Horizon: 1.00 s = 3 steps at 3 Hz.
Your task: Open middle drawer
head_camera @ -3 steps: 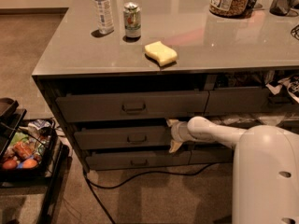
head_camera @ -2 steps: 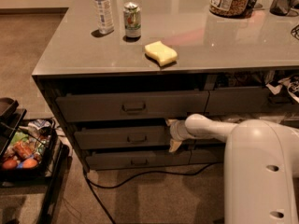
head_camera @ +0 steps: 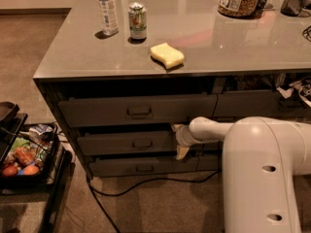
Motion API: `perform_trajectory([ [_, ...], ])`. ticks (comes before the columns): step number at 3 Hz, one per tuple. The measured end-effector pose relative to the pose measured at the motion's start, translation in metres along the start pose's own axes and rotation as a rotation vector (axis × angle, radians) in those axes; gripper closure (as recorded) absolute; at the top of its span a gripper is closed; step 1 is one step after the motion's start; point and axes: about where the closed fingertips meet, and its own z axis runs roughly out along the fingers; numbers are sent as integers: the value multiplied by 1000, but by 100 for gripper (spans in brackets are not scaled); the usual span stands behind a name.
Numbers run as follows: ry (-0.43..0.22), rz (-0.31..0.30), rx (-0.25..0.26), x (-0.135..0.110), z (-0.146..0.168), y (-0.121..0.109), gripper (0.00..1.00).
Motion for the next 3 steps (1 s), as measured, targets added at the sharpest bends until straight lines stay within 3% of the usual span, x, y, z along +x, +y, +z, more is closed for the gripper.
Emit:
perform_trajectory([
  [2, 0, 0, 0, 0, 0, 0, 37],
  [3, 0, 0, 0, 0, 0, 0, 50],
])
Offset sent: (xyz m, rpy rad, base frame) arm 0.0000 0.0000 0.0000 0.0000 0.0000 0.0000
